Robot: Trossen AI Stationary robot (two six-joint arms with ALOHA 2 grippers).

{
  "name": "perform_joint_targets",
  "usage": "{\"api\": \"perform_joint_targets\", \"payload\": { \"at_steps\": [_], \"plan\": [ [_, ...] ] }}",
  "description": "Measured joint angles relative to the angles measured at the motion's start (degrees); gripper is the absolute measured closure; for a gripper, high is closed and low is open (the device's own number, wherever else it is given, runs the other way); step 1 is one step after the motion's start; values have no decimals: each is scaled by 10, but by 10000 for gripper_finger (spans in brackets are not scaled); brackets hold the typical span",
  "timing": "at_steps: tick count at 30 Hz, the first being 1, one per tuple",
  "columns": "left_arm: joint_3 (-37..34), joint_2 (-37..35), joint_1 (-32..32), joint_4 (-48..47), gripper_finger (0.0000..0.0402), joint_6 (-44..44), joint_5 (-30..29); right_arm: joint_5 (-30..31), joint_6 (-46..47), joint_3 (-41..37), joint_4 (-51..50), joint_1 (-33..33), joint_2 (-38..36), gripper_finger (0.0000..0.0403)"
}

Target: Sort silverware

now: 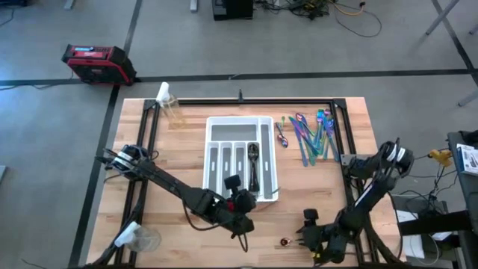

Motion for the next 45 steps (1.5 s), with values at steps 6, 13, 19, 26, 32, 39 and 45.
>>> {"api": "perform_joint_targets", "payload": {
  "at_steps": [6, 13, 19, 26, 32, 39, 45],
  "plan": [
    [0, 3, 0, -56, 401, -71, -10, 38, 39, 20, -2, -1, 41, 275],
    [0, 4, 9, -146, 402, -181, -31, 63, 91, 20, -37, -2, 43, 392],
    [0, 24, 34, -171, 401, -252, -32, 90, 103, 15, -70, -3, 10, 401],
    [0, 41, 74, -233, 402, -361, -20, 124, 109, 16, -133, -3, -76, 403],
    [0, 41, 88, -328, 402, -474, 34, 139, 128, 16, -168, -2, -107, 403],
    [0, 55, 92, -312, 402, -511, 82, 141, 138, 16, -180, -2, -111, 403],
    [0, 86, 117, -307, 402, -517, 85, 141, 149, 16, -182, -2, -111, 403]
  ]
}}
